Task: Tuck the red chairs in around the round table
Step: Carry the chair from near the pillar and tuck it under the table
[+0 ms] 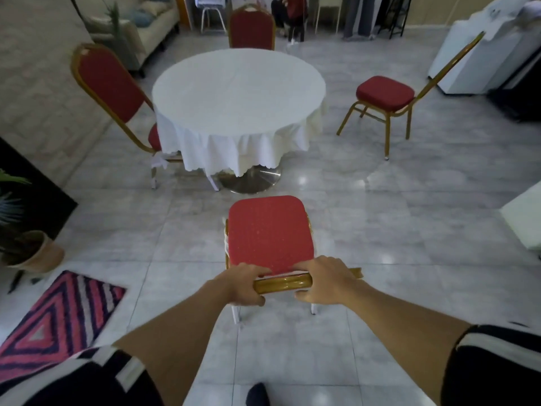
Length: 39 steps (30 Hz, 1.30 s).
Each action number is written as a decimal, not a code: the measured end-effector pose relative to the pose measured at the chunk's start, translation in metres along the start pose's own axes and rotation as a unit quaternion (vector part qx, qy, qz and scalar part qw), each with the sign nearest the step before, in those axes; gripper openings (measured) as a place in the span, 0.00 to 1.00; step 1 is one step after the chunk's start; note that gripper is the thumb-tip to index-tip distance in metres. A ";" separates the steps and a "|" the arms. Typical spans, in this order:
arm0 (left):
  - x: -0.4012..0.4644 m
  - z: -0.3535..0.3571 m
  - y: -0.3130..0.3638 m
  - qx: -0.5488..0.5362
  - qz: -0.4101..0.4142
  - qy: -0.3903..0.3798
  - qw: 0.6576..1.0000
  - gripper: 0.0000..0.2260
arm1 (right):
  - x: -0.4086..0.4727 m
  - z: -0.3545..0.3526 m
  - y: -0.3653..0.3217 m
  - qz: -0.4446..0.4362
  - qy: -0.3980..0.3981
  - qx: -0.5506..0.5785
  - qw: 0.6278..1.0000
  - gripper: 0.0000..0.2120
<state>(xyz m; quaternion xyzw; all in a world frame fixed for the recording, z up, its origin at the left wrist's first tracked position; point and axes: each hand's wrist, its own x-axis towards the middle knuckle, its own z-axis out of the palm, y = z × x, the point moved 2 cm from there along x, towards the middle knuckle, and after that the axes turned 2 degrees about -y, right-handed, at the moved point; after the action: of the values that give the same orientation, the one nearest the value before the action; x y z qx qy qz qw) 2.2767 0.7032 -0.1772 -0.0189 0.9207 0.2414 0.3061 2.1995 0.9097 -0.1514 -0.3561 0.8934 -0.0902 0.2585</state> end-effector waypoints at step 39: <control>0.259 -0.266 -0.076 -0.002 0.020 0.057 0.998 0.19 | 0.342 -0.192 0.087 -0.005 -0.001 -0.040 0.999 0.12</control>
<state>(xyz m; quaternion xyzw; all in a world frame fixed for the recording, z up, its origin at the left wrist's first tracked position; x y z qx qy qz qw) 1.9328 0.5444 -0.1736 -0.0151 0.9363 0.2479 0.2483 1.8377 0.7354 -0.1537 -0.3709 0.8941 -0.0555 0.2448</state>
